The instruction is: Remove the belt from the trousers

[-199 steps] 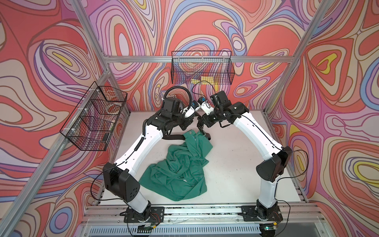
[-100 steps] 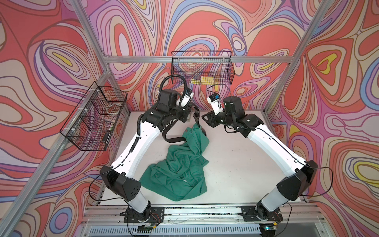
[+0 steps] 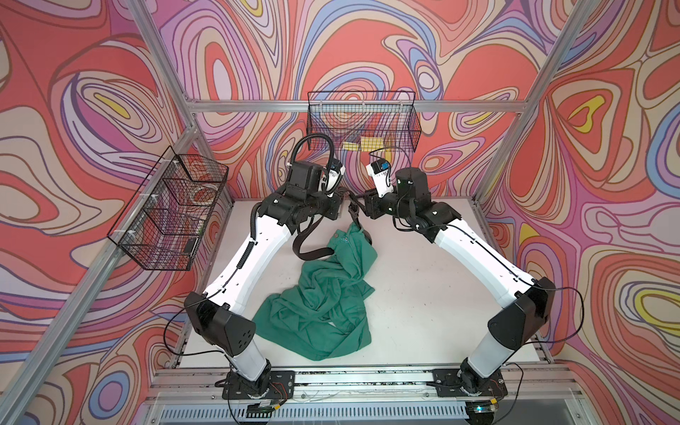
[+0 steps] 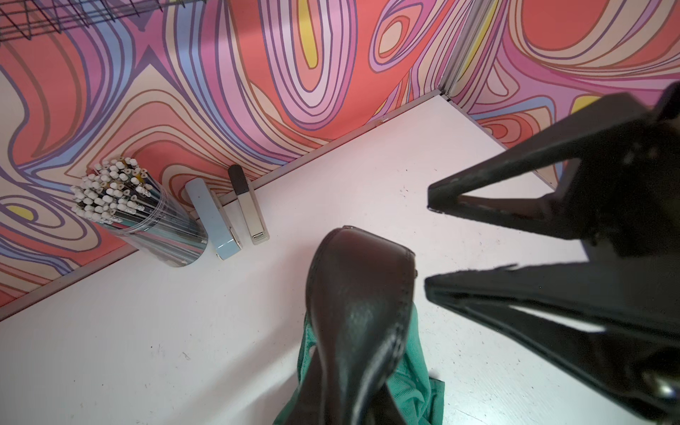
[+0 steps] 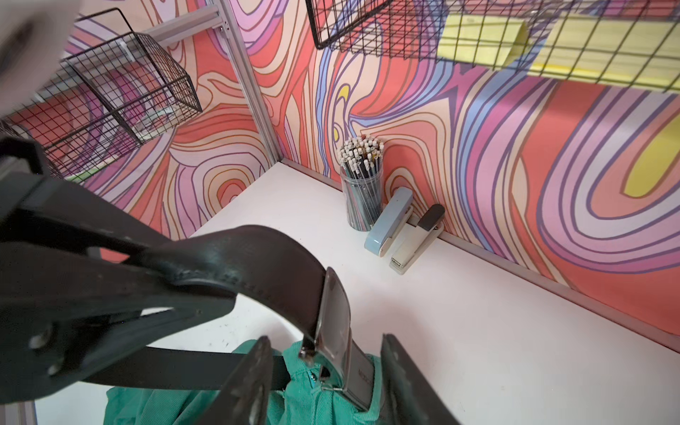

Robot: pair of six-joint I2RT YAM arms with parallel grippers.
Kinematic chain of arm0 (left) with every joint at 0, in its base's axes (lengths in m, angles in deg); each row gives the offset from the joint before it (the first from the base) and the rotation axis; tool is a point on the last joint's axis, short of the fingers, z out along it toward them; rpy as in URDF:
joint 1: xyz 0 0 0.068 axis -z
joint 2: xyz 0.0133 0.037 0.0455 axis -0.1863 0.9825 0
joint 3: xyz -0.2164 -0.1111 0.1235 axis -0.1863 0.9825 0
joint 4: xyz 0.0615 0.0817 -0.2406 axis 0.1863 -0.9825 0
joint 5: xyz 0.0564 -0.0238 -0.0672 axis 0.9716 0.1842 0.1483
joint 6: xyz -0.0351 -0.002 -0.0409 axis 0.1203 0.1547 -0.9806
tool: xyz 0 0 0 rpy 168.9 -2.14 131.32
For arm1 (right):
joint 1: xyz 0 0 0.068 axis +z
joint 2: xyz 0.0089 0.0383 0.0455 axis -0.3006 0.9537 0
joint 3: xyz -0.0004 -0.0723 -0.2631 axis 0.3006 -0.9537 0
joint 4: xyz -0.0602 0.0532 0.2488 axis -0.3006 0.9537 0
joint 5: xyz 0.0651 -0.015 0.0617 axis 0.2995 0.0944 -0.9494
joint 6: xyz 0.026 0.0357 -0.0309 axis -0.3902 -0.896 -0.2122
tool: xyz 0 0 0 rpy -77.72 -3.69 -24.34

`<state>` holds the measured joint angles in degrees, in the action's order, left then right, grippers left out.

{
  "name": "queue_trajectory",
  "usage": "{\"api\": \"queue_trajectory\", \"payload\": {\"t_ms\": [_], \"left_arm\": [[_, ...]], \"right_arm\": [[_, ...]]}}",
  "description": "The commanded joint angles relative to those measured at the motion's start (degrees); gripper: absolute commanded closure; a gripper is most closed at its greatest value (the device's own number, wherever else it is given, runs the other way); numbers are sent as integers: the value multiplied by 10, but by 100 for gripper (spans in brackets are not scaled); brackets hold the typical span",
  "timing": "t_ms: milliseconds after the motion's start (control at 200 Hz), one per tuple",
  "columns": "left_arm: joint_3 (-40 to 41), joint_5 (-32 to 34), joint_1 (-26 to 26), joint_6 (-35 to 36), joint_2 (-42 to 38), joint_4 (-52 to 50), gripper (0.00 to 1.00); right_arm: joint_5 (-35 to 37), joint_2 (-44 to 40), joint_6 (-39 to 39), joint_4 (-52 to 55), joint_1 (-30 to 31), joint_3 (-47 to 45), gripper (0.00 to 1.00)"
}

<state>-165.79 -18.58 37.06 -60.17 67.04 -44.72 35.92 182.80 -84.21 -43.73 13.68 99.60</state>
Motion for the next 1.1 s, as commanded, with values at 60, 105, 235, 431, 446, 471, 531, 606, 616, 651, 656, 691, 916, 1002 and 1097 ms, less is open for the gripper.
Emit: {"api": "queue_trajectory", "payload": {"t_ms": [60,105,235,431,446,471,531,606,616,651,656,691,916,1002,1097], "left_arm": [[-26,-24,1,-24,-4,12,100],[-25,-24,2,-25,-4,11,100],[-25,-26,2,-28,-5,10,100],[-25,-33,1,-32,-4,10,100],[-25,-33,1,-32,-4,10,100],[-25,-33,1,-32,-4,10,100],[-25,-34,2,-33,-4,8,100],[-25,-35,1,-33,-4,9,100],[-25,-34,1,-33,-4,9,100],[-25,-35,1,-33,-3,8,100],[-25,-35,1,-33,-3,8,100],[-25,-35,1,-33,-4,8,100],[-25,-37,1,-32,0,2,100],[-25,-37,1,-33,2,-3,100],[-25,-37,2,-33,3,-6,100]], "right_arm": [[-16,10,9,-11,-2,15,58],[-18,13,9,-10,-1,17,60],[-21,19,12,-8,-2,18,65],[-25,27,12,-8,-2,19,74],[-25,27,13,-8,-2,20,74],[-25,28,13,-8,-2,20,76],[-25,28,14,-8,-1,19,81],[-25,28,15,-7,-2,20,88],[-25,28,16,-7,-2,19,88],[-25,29,16,-6,-1,20,91],[-25,29,16,-6,-1,20,92],[-26,29,18,-5,-2,19,94],[-28,29,19,2,-1,24,93],[-28,28,20,5,-1,29,85],[-27,25,20,5,-1,31,75]]}}
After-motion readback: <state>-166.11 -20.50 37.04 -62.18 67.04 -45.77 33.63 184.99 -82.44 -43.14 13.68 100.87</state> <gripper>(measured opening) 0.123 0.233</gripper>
